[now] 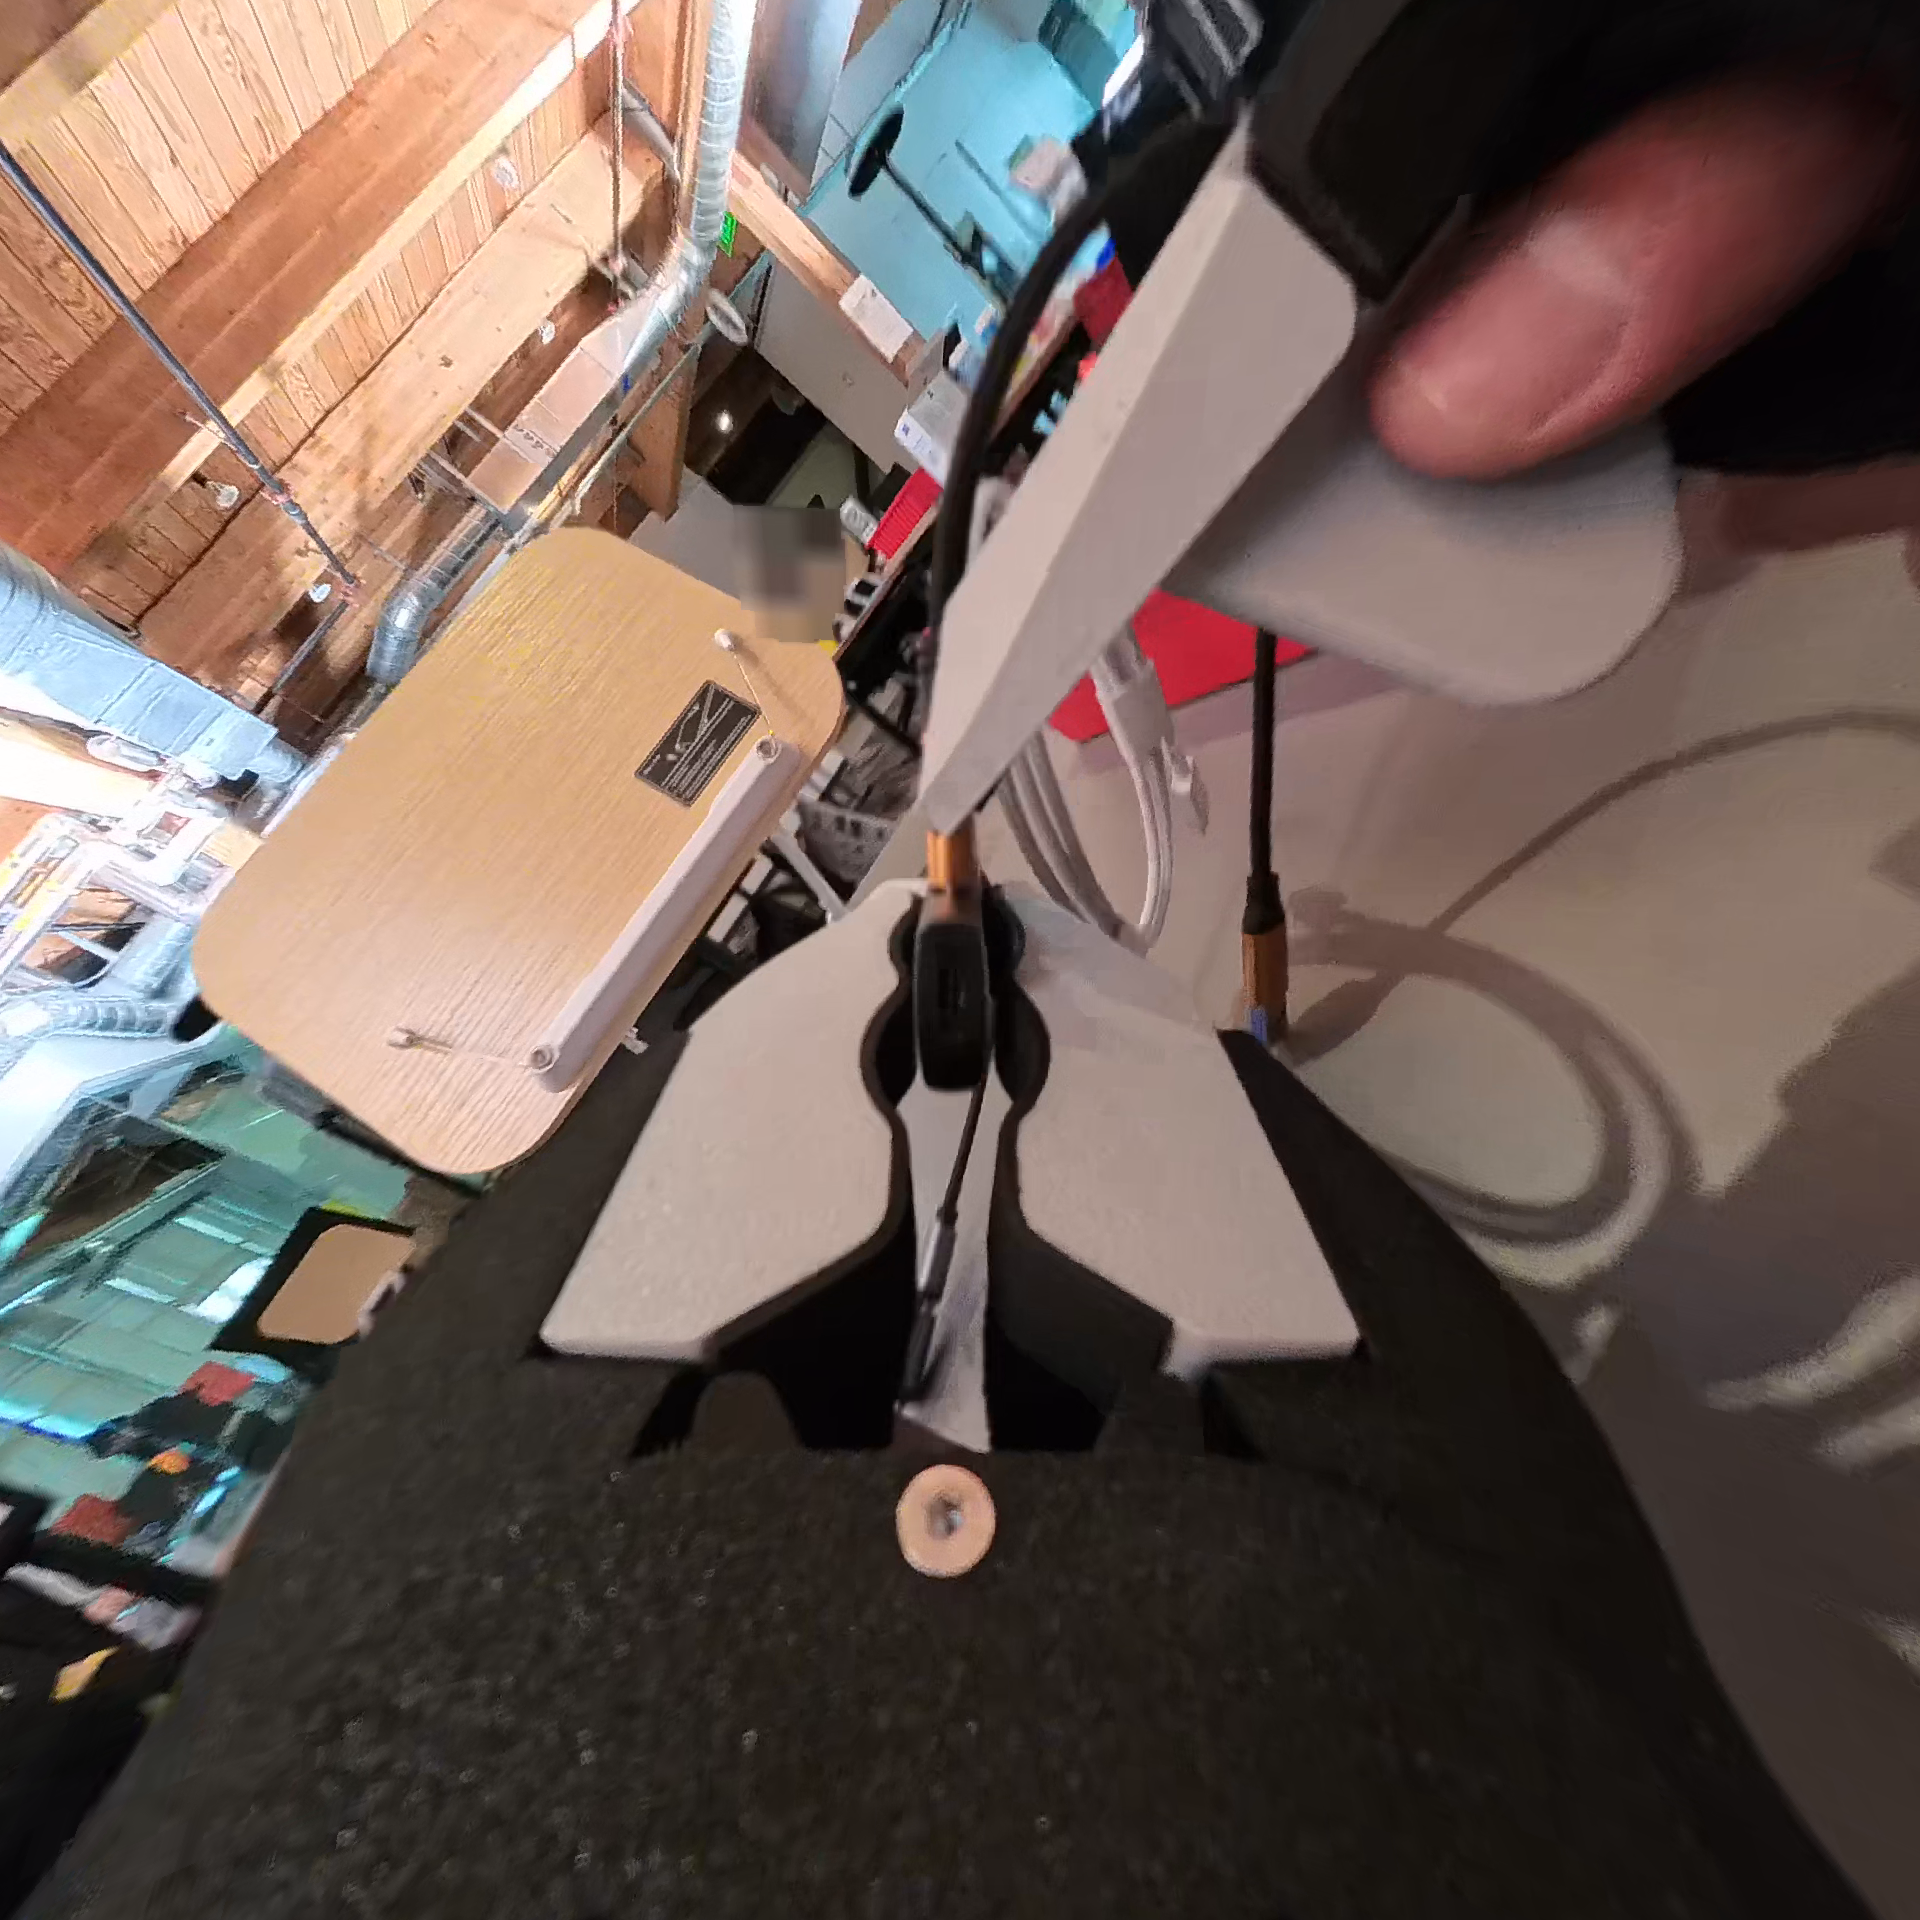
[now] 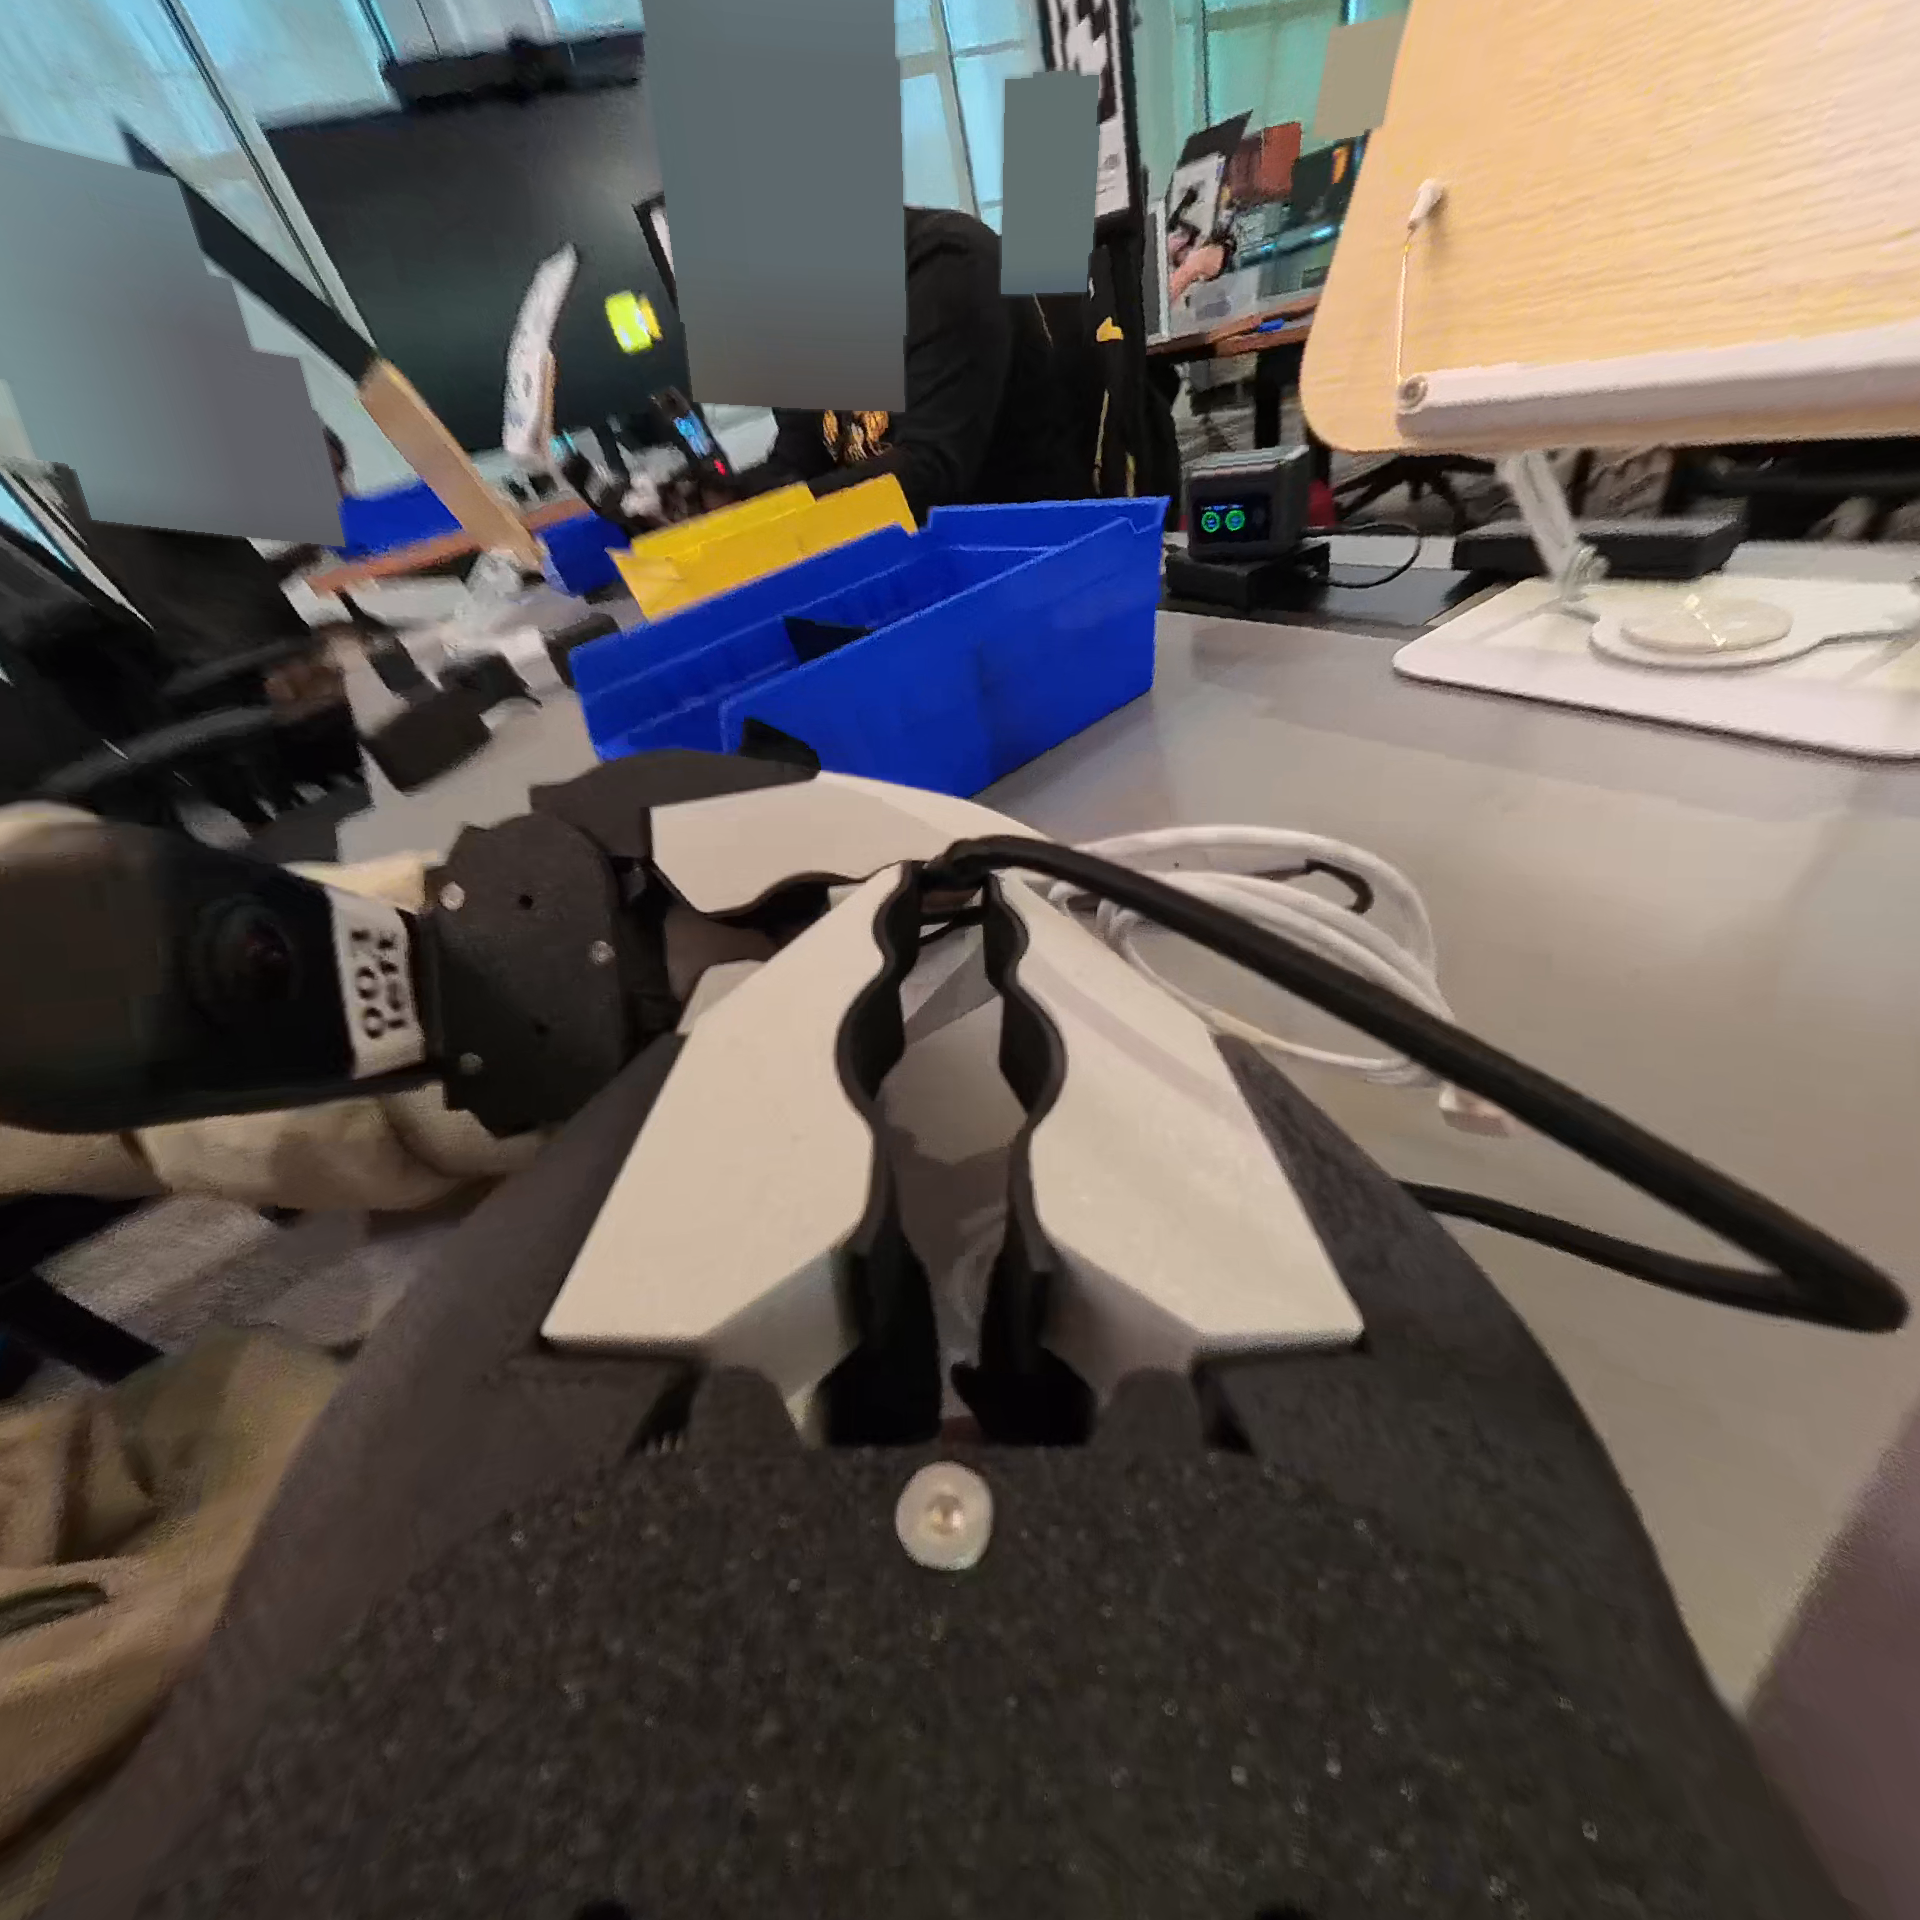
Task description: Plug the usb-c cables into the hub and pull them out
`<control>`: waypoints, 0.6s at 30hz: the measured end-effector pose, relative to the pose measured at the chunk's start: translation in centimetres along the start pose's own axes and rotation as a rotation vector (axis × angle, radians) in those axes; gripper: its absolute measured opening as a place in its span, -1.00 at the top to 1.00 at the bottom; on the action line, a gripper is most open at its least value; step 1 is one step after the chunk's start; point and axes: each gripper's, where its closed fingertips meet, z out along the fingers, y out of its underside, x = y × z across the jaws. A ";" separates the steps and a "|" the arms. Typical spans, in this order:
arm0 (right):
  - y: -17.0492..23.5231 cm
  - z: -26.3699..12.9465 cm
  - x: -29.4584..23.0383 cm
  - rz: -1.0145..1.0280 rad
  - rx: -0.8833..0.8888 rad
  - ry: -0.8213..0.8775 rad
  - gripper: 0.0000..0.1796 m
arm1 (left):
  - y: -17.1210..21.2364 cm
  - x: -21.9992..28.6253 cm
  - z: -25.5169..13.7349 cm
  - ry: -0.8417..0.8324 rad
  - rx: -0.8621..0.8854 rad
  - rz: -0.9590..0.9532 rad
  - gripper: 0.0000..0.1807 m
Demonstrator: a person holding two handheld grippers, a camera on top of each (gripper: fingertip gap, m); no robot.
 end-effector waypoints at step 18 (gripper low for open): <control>0.8 0.4 1.3 -0.192 -0.072 0.168 0.88 | 0.5 0.5 0.5 -0.003 -0.064 0.016 0.89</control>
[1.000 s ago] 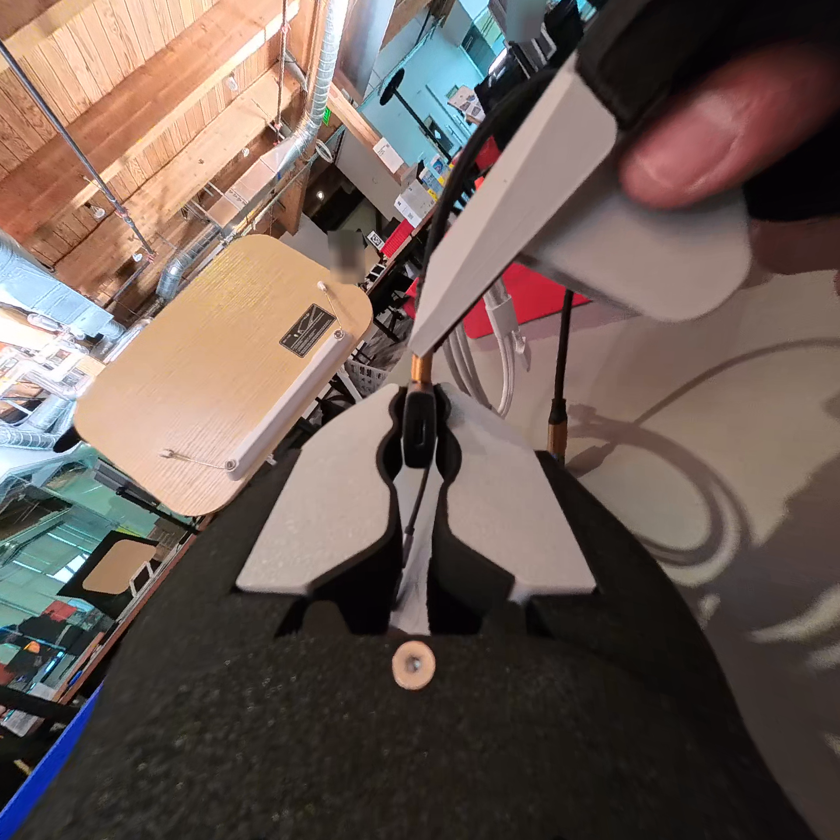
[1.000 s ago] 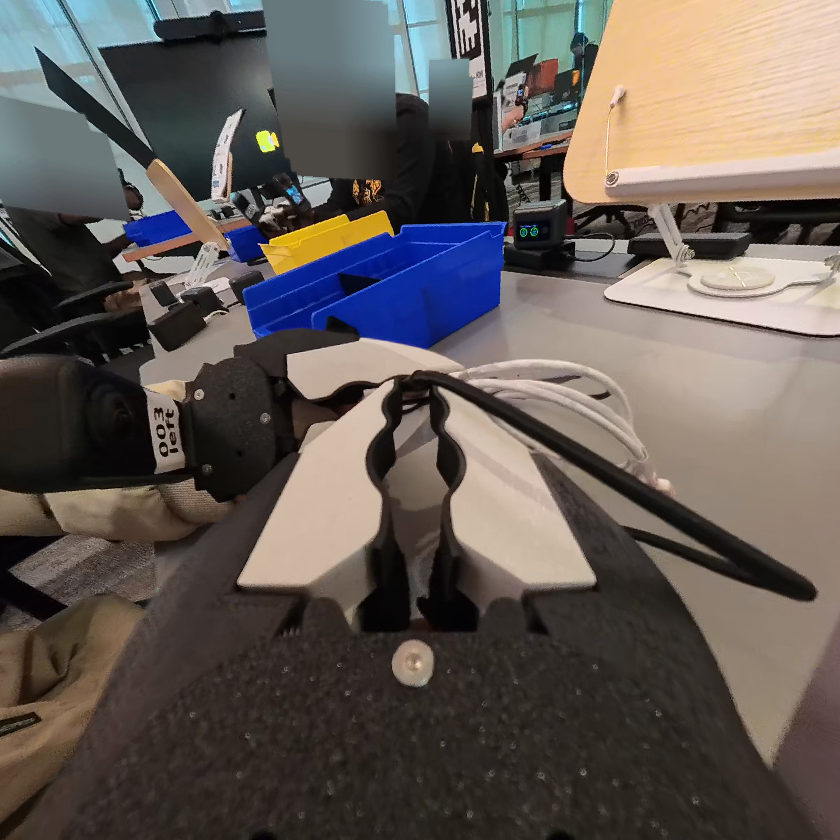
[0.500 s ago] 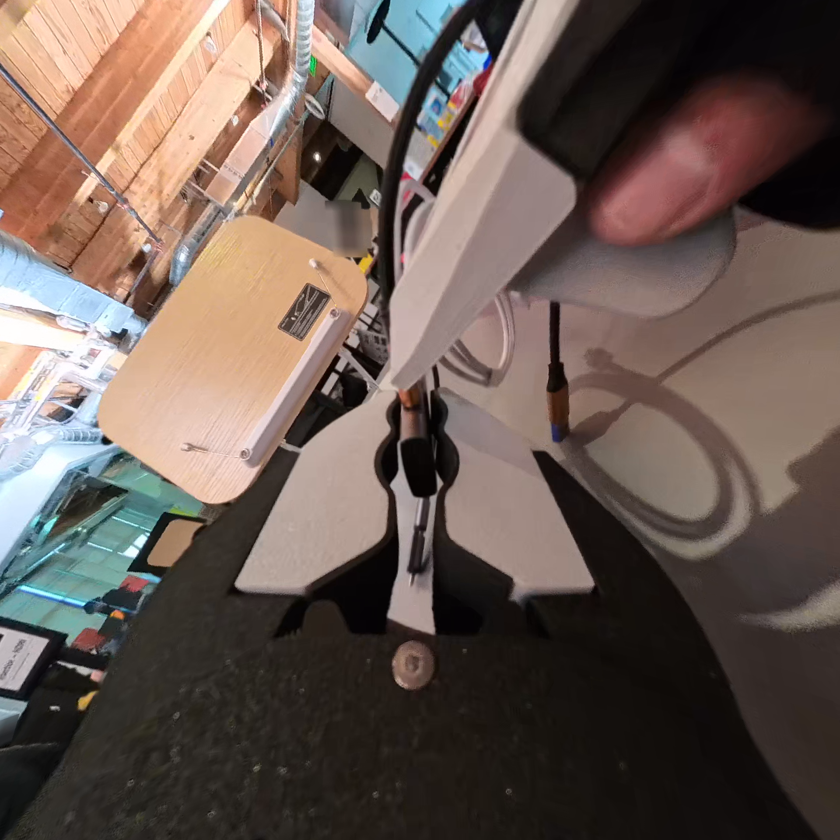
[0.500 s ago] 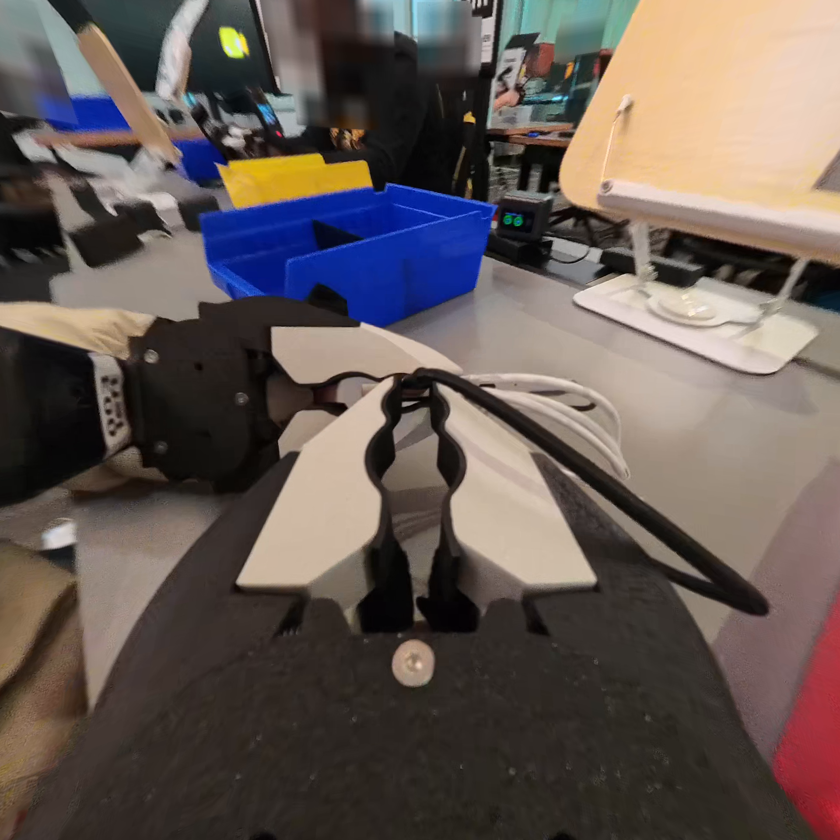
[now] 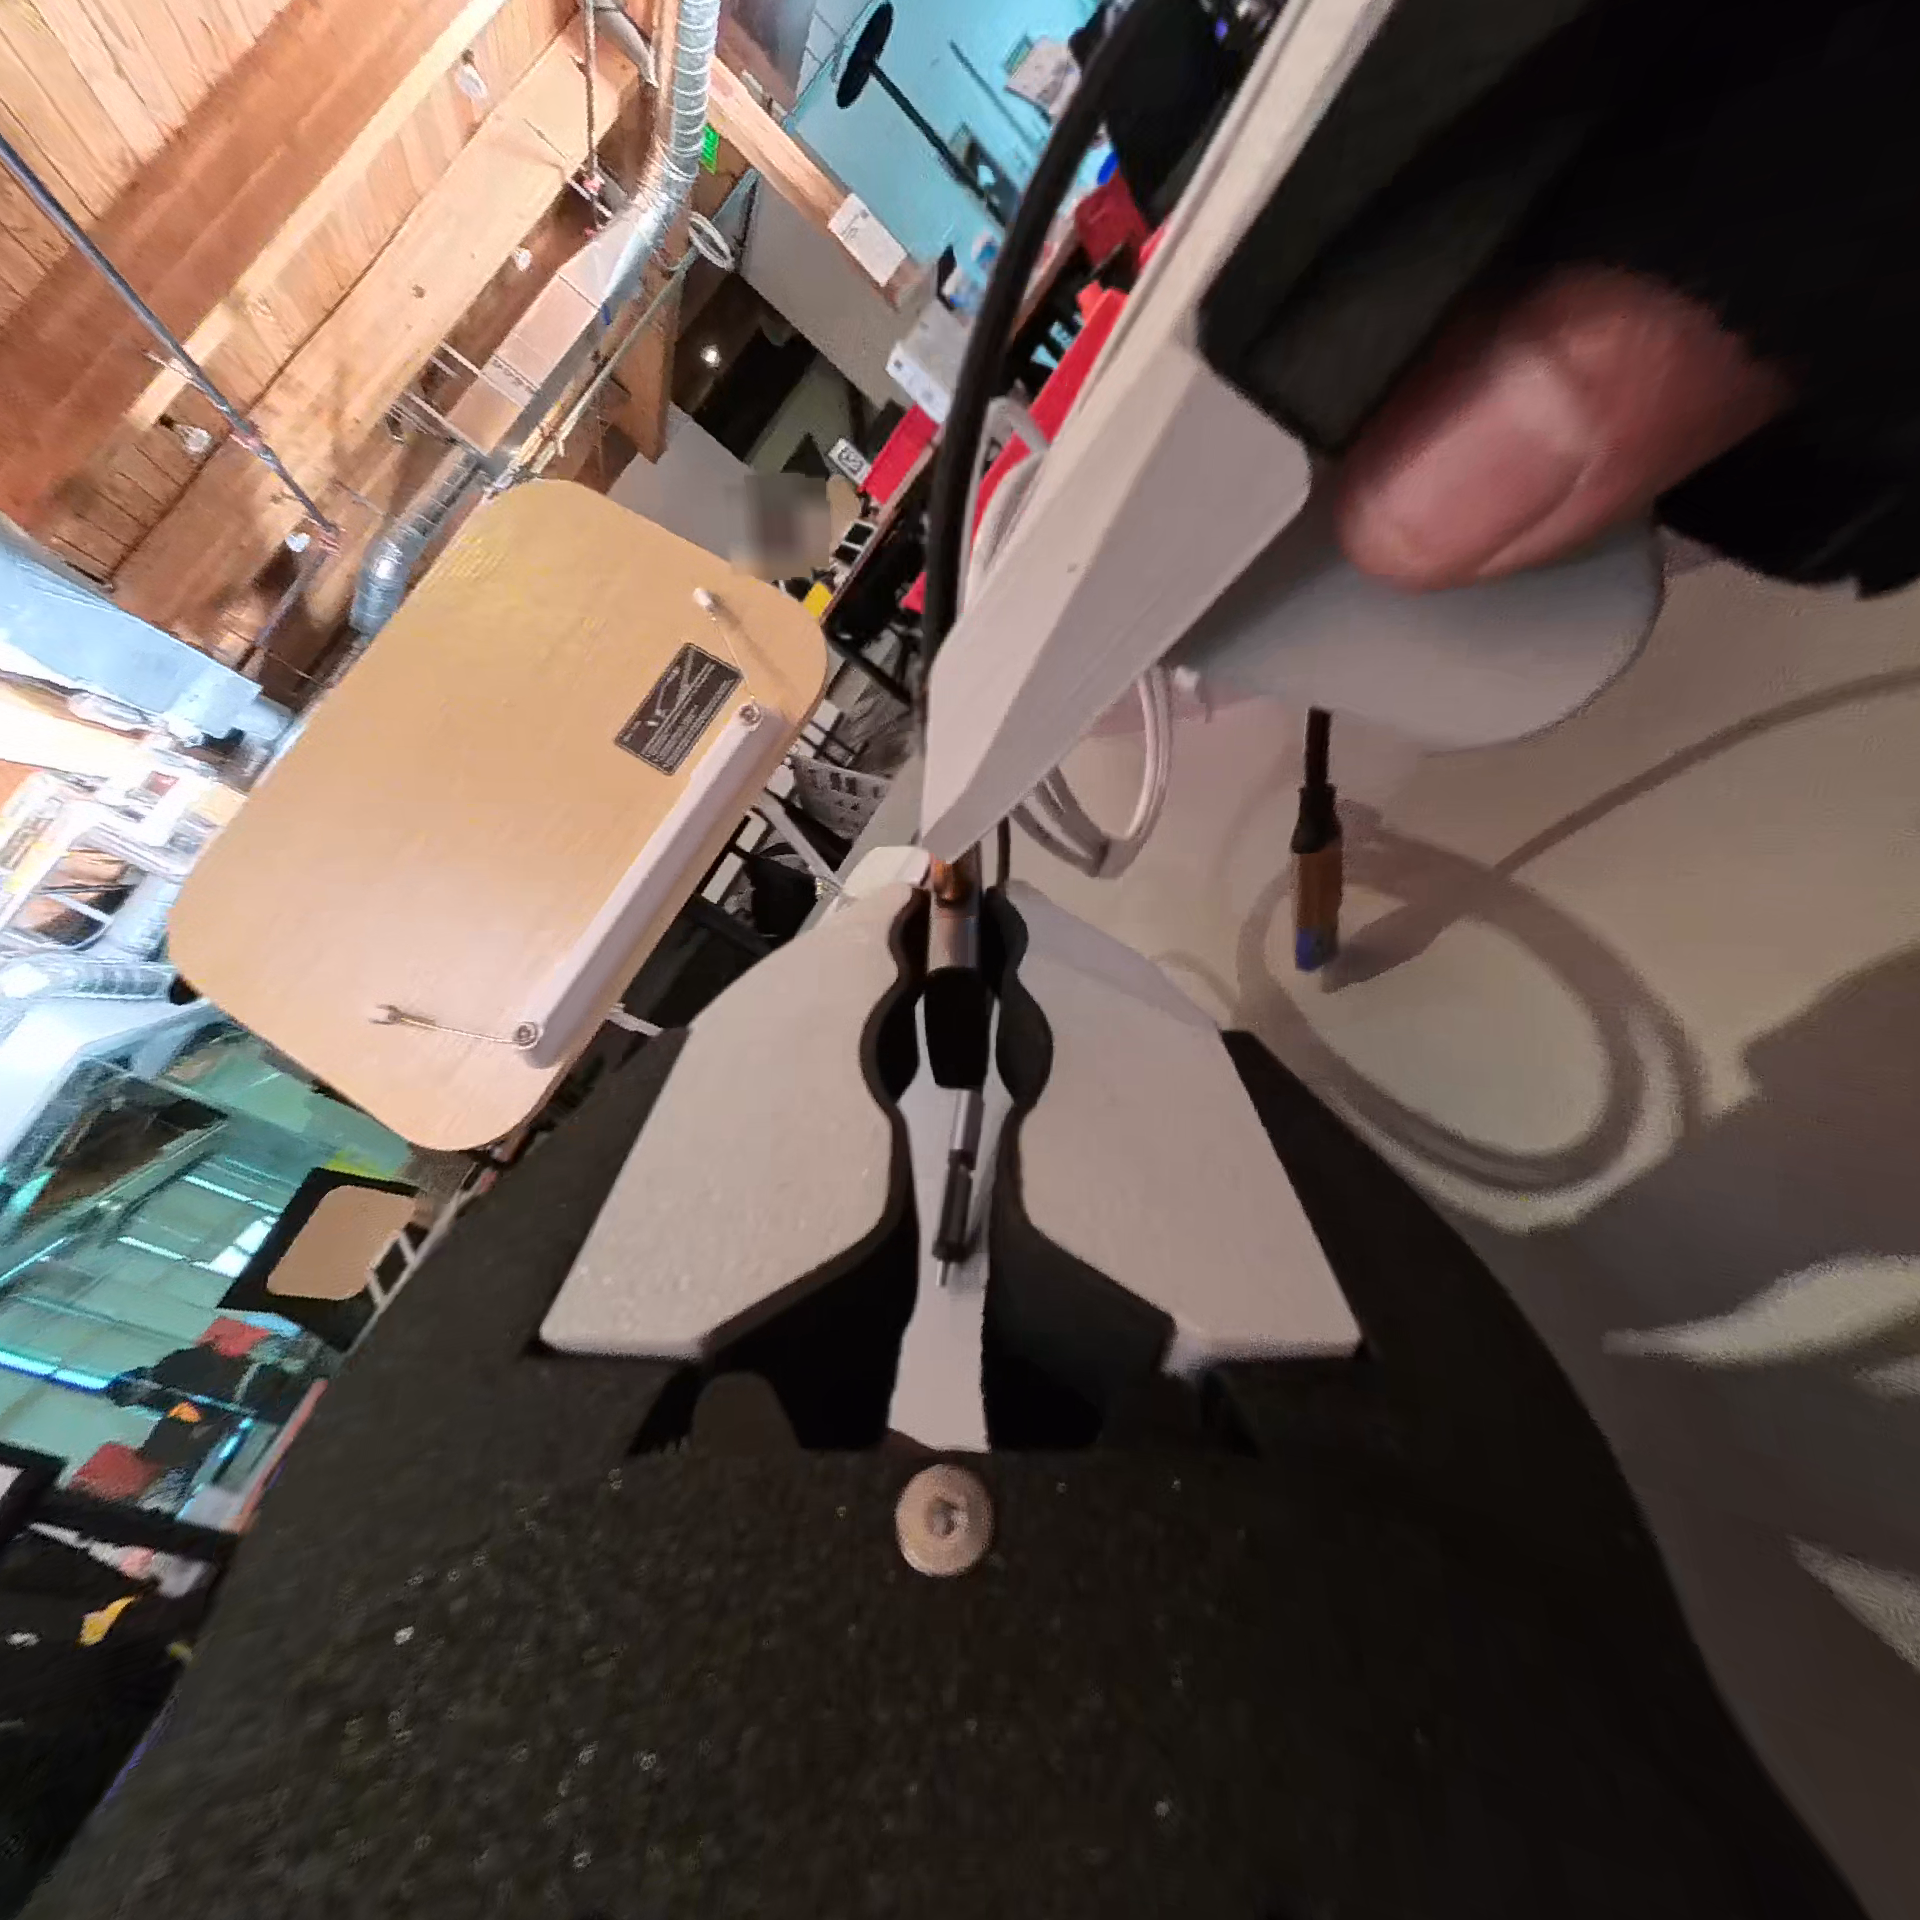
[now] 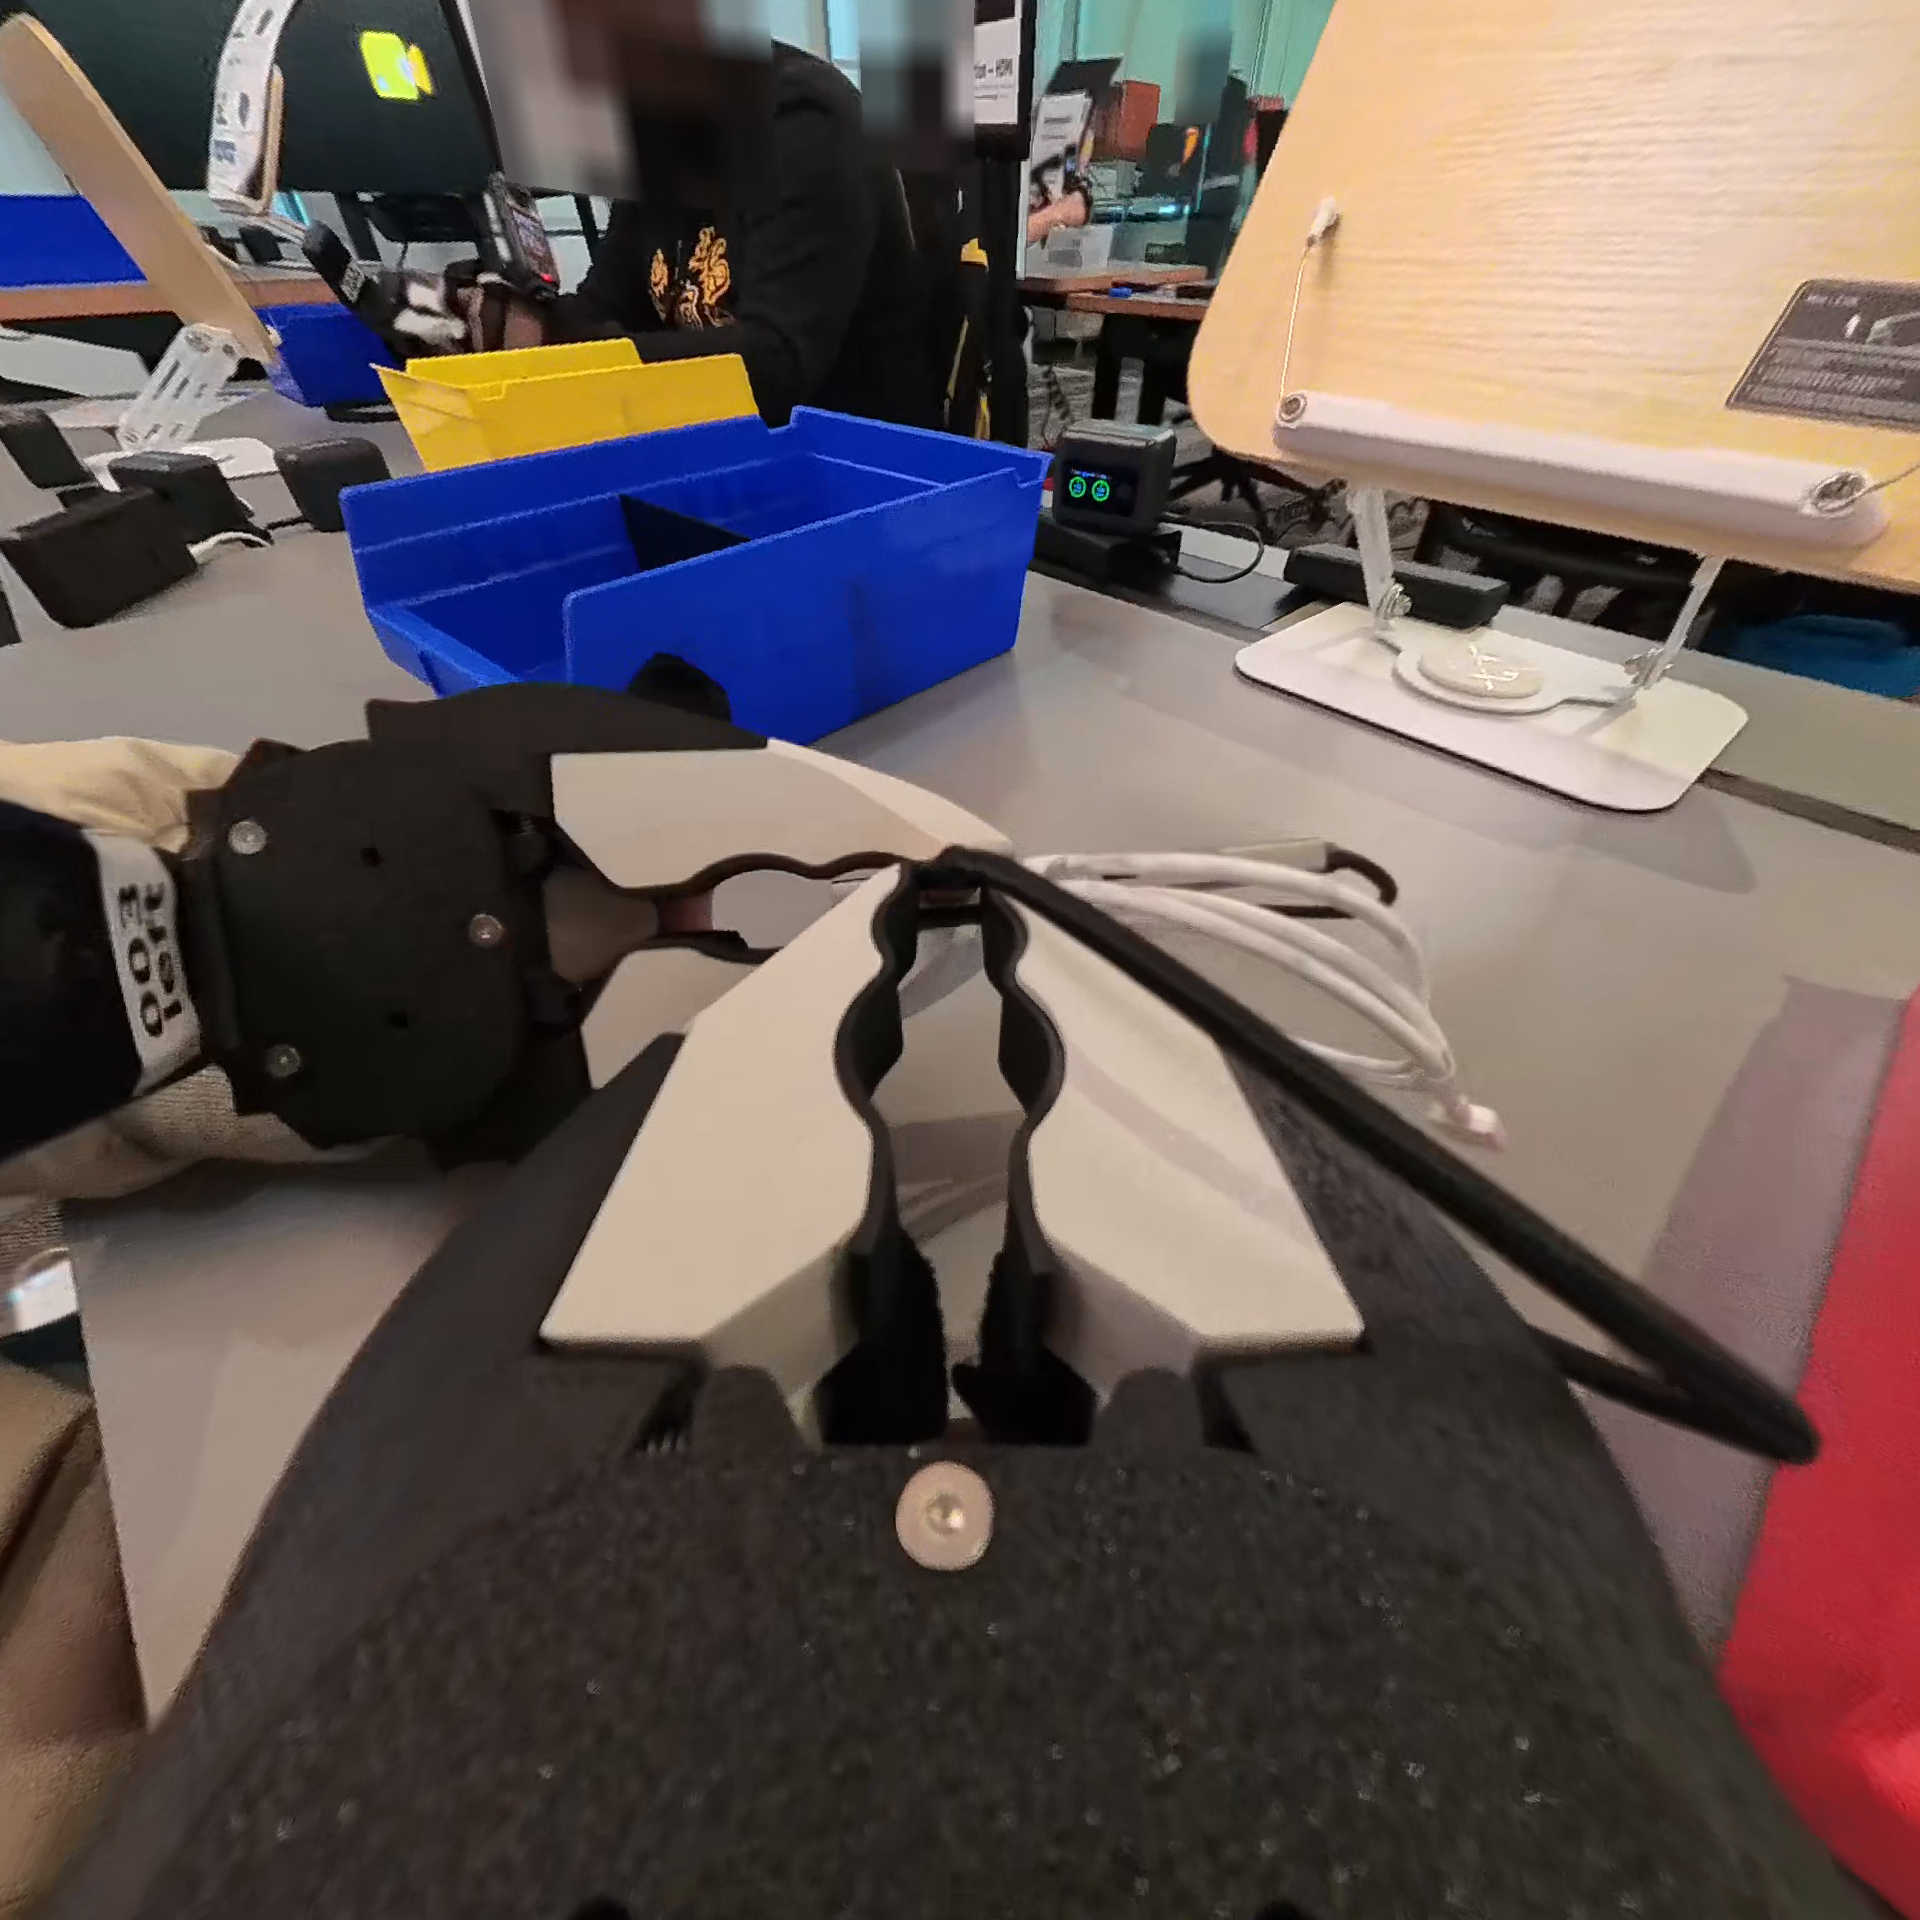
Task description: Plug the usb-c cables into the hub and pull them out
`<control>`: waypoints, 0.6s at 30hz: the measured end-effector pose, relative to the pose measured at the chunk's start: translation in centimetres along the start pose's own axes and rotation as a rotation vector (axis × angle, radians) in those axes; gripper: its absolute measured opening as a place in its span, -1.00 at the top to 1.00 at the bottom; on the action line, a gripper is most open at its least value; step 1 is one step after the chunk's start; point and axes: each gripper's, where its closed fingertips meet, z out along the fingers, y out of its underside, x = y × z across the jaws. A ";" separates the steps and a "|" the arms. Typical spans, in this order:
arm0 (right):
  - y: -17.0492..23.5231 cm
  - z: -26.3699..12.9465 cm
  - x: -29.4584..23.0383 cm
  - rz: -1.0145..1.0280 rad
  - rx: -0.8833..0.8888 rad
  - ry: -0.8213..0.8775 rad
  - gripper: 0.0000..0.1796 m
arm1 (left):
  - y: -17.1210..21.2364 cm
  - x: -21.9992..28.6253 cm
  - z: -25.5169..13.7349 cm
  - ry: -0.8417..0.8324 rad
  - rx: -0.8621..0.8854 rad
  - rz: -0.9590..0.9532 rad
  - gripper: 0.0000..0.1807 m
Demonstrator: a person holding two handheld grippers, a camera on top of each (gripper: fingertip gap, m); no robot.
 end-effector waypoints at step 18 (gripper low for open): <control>-3.4 -6.0 2.5 0.115 0.116 -0.023 0.88 | 0.0 2.0 0.7 0.070 -0.021 0.061 0.89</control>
